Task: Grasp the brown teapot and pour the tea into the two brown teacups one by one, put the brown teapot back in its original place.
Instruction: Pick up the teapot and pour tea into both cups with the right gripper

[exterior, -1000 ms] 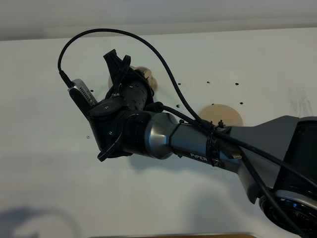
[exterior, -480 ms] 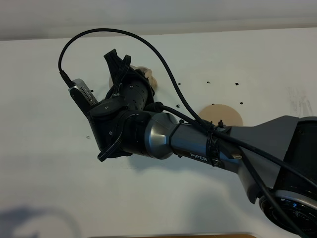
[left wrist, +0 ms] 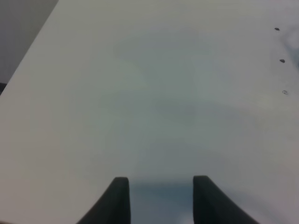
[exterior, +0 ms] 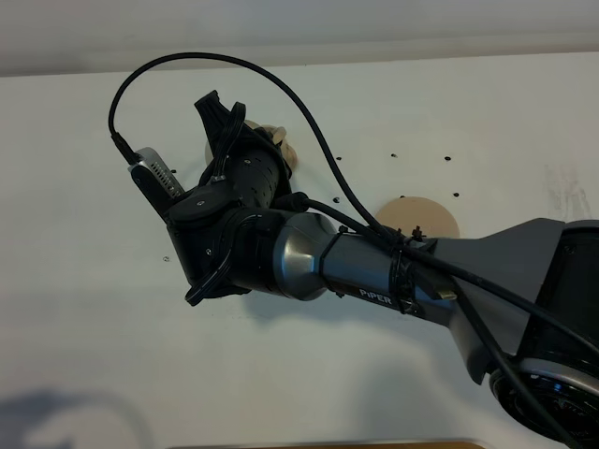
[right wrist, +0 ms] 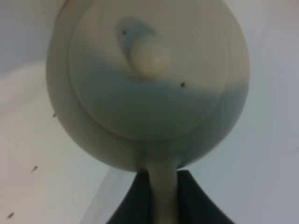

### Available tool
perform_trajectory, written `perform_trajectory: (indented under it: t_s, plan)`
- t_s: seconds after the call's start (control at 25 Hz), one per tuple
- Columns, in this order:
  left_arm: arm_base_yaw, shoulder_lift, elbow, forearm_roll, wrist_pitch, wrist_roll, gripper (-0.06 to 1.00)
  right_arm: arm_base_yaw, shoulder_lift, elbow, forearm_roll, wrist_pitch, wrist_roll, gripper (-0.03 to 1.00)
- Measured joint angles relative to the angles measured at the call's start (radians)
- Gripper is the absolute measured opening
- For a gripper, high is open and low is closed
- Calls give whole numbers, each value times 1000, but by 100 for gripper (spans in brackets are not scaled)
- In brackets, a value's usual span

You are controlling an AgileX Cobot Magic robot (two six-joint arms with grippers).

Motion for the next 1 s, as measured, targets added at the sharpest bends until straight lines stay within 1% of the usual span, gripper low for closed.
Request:
perform_trajectory:
  t_s: [0.32, 1.0]
  plan:
    - [0, 0, 0, 0, 0, 0, 31, 0, 2, 34, -21, 1, 0, 11]
    - [0, 0, 0, 0, 0, 0, 31, 0, 5, 33, -29, 1, 8, 11]
